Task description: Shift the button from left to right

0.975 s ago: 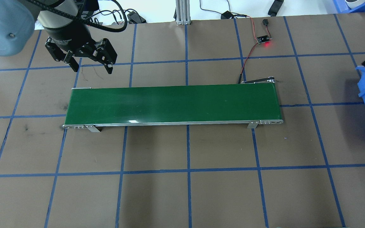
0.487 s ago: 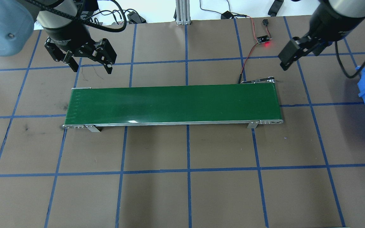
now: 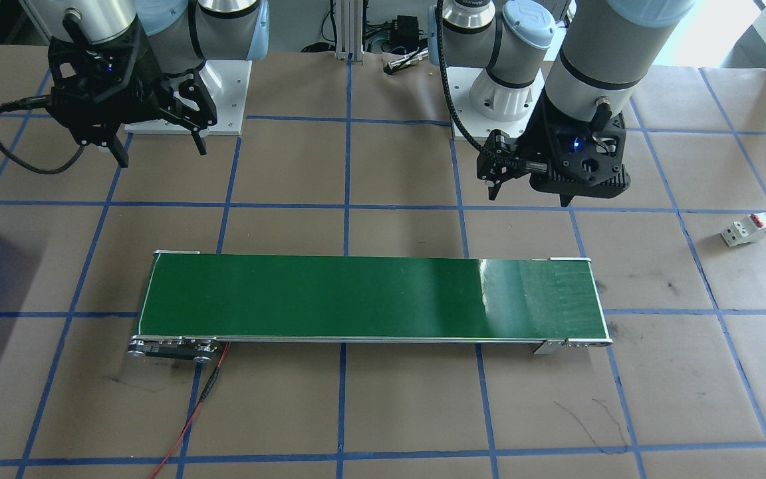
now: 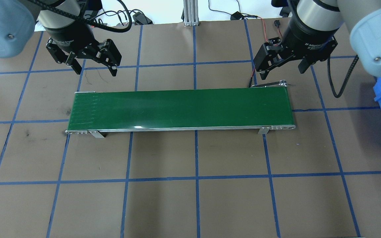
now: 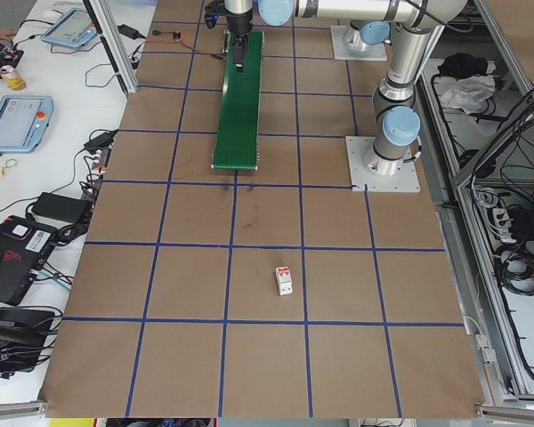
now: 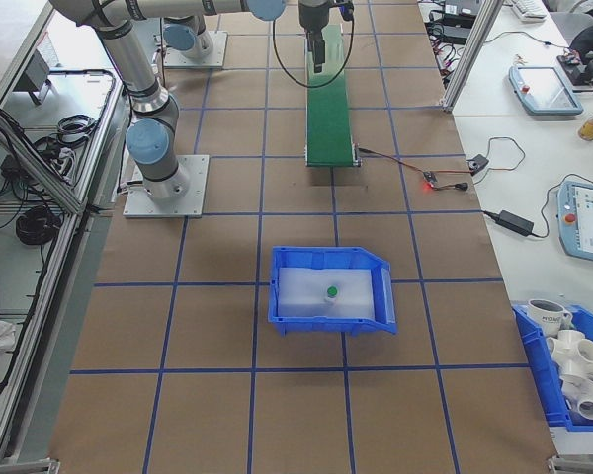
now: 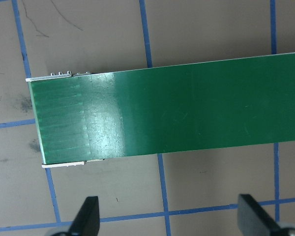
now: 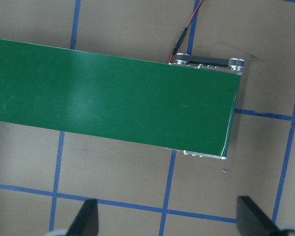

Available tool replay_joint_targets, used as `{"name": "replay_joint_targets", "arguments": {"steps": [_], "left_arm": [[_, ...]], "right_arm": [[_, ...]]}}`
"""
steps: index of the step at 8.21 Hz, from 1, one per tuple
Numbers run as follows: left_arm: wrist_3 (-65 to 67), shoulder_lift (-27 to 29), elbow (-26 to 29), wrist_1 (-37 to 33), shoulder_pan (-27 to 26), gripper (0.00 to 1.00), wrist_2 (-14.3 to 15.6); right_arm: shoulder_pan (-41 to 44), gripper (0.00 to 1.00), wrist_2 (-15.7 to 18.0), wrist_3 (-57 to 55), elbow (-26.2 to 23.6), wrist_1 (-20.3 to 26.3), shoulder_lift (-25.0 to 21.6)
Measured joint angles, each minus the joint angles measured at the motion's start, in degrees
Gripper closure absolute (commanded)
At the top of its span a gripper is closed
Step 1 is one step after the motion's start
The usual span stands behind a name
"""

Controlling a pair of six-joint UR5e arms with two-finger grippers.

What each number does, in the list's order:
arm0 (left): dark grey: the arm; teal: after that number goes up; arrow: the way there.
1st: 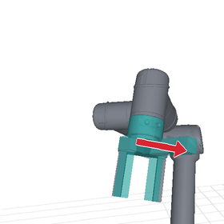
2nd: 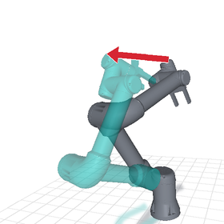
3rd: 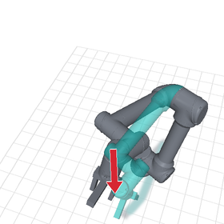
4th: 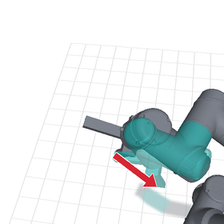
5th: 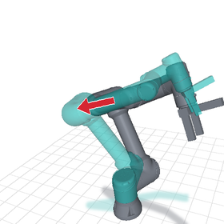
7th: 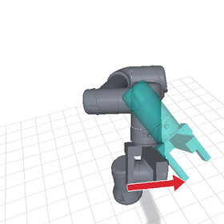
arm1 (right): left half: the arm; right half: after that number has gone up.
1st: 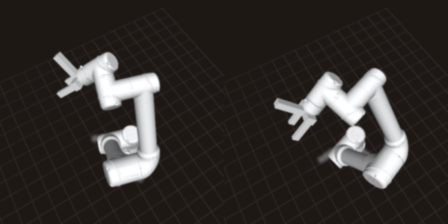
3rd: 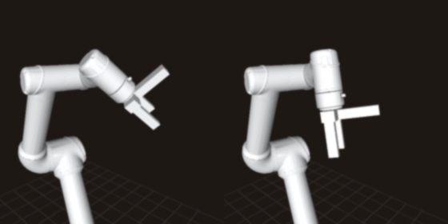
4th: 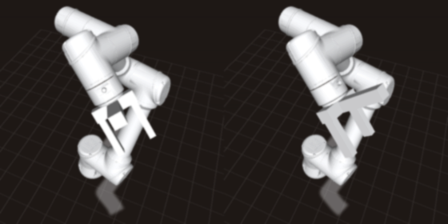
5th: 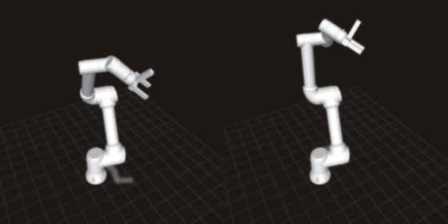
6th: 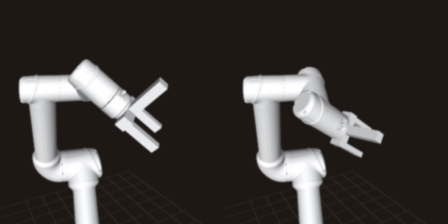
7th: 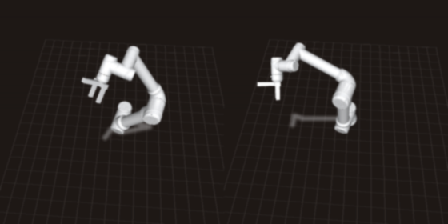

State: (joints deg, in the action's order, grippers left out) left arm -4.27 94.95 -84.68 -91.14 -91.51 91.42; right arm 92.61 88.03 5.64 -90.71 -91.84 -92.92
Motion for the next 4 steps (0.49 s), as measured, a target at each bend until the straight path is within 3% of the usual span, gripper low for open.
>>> {"name": "replay_joint_targets", "arguments": {"steps": [4], "left_arm": [[-0.1, 0.1, -0.2, 0.0, 0.0, 0.0, -0.1]], "right_arm": [[0.3, 0.0, 0.1, -1.9, 0.0, 0.2, 0.2]]}}
